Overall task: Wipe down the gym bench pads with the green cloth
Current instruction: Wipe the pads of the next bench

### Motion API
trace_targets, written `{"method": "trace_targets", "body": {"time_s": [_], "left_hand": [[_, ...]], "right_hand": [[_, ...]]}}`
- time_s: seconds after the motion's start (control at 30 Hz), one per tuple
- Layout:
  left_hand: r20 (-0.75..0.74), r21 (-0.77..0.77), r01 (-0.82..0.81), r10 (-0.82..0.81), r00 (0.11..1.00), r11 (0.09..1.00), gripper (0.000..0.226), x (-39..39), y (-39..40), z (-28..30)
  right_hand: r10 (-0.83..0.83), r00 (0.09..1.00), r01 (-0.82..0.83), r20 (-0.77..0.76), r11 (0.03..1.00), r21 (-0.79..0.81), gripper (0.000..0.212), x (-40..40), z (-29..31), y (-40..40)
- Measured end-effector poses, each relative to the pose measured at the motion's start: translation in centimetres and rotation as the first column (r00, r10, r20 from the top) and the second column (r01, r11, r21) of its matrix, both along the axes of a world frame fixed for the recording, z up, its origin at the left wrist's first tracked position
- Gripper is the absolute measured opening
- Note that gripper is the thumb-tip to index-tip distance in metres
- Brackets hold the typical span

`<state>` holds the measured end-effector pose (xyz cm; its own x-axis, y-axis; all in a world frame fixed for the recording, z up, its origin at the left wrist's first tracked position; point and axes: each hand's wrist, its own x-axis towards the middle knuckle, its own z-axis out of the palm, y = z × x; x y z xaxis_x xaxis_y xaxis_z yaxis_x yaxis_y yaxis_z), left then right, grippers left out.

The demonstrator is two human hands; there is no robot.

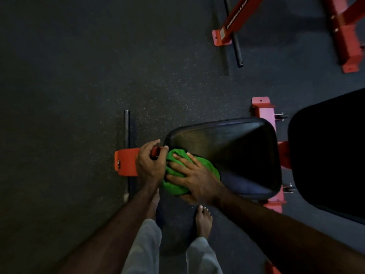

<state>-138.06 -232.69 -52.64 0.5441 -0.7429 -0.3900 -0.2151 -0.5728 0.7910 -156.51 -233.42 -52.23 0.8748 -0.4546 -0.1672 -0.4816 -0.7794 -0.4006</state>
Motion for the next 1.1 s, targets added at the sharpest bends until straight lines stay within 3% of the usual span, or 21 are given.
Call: {"method": "trace_targets", "body": {"time_s": [0.17,0.27,0.37,0.47,0.6,0.7,0.8,0.9,1.0,1.1], "left_hand": [[0.117,0.115,0.257,-0.27,0.956,0.959,0.073,-3.4,0.3,1.0],[0.199,0.096,0.243,-0.258,0.945,0.965,0.083,-5.4,0.7,1.0],[0.256,0.082,0.199,-0.213,0.943,0.977,0.088,-7.0,1.2,0.8],[0.339,0.11,0.2,-0.226,0.913,0.974,0.087,-8.1,1.9,0.5],[0.382,0.193,0.286,-0.34,0.859,0.939,0.084,-9.8,3.2,2.4],[0.317,0.222,0.379,-0.434,0.843,0.898,0.081,-10.9,3.9,5.2],[0.202,0.271,0.464,-0.521,0.829,0.843,0.071,-11.6,4.7,9.0],[0.035,0.326,0.473,-0.511,0.859,0.818,0.055,-12.5,5.7,13.7],[-0.095,0.359,0.403,-0.397,0.913,0.842,0.035,-12.5,6.3,17.7],[-0.31,0.317,0.25,-0.149,0.939,0.915,0.019,-11.6,8.0,23.7]], "right_hand": [[0.113,0.994,-0.111,0.007,0.987,-0.119,0.06,-4.7,-0.2,2.5],[0.16,0.987,-0.16,-0.009,0.973,-0.166,0.058,-9.0,-0.4,3.7],[0.154,0.986,-0.162,-0.057,0.971,-0.177,0.072,-14.1,-0.1,4.3],[0.072,0.993,-0.086,-0.098,0.986,-0.146,0.088,-18.3,0.8,4.5],[-0.175,0.975,0.164,-0.139,0.983,-0.085,0.084,-21.5,1.7,6.4],[-0.465,0.885,0.465,-0.027,0.881,0.085,0.071,-20.8,3.2,8.3],[-0.737,0.671,0.703,0.08,0.667,0.246,0.063,-18.5,6.3,8.6],[-0.876,0.482,0.813,0.01,0.451,0.369,0.063,-16.7,10.1,8.6],[-0.897,0.44,0.806,-0.047,0.372,0.46,0.057,-15.4,15.7,8.0],[-0.888,0.45,0.775,-0.09,0.339,0.533,0.054,-14.3,20.7,8.5]]}}
